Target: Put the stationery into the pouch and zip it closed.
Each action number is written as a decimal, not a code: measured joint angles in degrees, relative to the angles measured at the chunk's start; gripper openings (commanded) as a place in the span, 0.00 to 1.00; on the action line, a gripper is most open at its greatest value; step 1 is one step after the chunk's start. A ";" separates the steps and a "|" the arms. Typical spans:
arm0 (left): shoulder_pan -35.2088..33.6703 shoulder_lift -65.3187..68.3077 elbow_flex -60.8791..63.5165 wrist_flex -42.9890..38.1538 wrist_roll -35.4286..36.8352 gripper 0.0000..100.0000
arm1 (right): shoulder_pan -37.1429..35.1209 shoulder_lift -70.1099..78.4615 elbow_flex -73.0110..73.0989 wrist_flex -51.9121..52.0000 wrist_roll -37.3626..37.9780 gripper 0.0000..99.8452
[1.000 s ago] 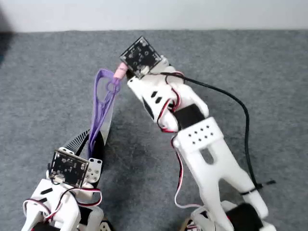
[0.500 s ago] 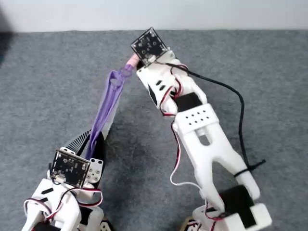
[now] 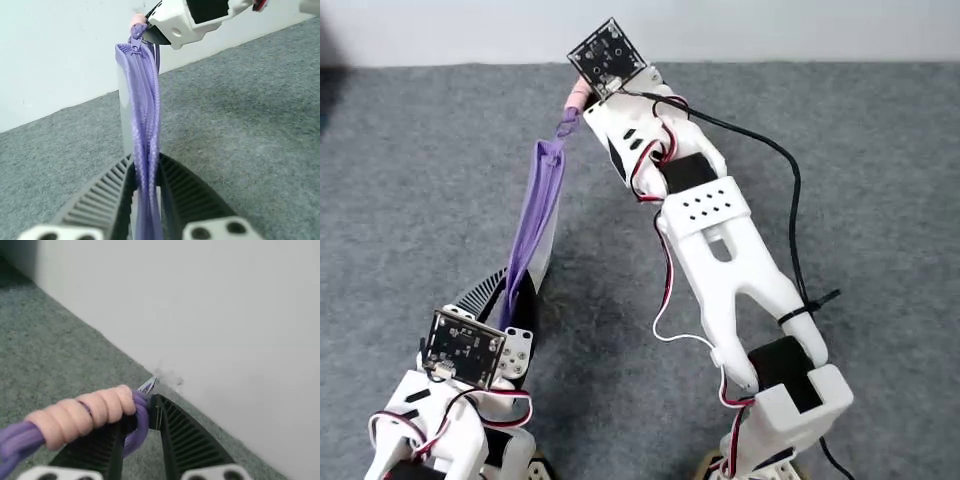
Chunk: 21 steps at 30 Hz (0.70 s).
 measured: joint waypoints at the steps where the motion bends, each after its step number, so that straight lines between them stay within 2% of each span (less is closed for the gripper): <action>1: 0.00 0.00 0.00 0.00 0.00 0.02 | 0.00 0.00 -0.09 0.00 0.00 0.01; 3: 0.00 0.00 0.00 0.00 0.00 0.05 | 0.00 0.00 -0.09 0.44 0.00 0.01; 7: 0.00 -0.18 0.00 0.09 -1.41 0.20 | 0.35 -0.97 -0.09 3.52 0.00 0.01; 10: -0.18 -0.88 -0.09 0.79 -1.58 0.27 | 4.13 -0.44 0.18 5.89 -0.09 0.01; 16: -0.18 -0.88 -0.09 -0.79 2.20 0.28 | 7.91 -0.53 -0.35 9.41 -0.26 0.01; 21: -2.20 -0.88 -0.09 -4.57 2.81 0.28 | 9.05 -2.73 -0.26 16.09 -3.69 0.01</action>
